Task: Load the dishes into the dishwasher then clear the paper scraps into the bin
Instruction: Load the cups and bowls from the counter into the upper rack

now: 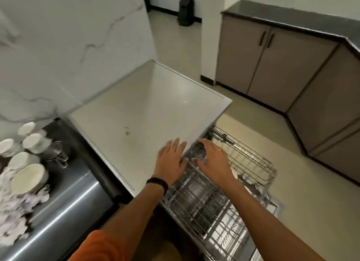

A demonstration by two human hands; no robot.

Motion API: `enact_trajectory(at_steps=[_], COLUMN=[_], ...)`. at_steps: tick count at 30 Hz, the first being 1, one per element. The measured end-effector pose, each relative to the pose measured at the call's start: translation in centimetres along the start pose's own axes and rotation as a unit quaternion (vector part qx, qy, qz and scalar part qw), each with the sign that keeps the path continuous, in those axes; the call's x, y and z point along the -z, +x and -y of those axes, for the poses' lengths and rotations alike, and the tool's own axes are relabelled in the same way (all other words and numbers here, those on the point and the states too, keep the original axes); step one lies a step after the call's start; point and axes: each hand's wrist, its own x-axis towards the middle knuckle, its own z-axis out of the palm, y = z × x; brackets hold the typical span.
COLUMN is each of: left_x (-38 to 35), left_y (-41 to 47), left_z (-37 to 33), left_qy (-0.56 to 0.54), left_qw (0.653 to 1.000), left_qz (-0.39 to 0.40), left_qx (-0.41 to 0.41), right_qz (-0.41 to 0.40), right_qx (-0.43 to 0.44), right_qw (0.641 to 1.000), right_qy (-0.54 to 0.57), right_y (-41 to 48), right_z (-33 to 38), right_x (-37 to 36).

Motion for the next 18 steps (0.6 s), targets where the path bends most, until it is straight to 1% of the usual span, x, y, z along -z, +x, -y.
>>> enact_trajectory(at_steps=[4, 9, 18], left_x=[3.8, 7.7, 13.2], left_y=[-2.8, -7.0, -17.0], left_z=[4.3, 10.5, 24.6], left_qy=[0.011, 0.014, 0.016], left_qw=[0.996, 0.986, 0.958], left_qz=[-0.059, -0.103, -0.146], left_qx=[0.059, 0.131, 0.246], right_qz=[0.026, 0.048, 0.130], right_qx=[0.073, 0.147, 0.232], right_qw=[0.997, 0.988, 0.964], right_qy=[0.012, 0.008, 0.007], right_y=[1.7, 3.2, 3.8], right_z=[5.5, 12.6, 28.3], right_x=[-1.8, -6.3, -16.5])
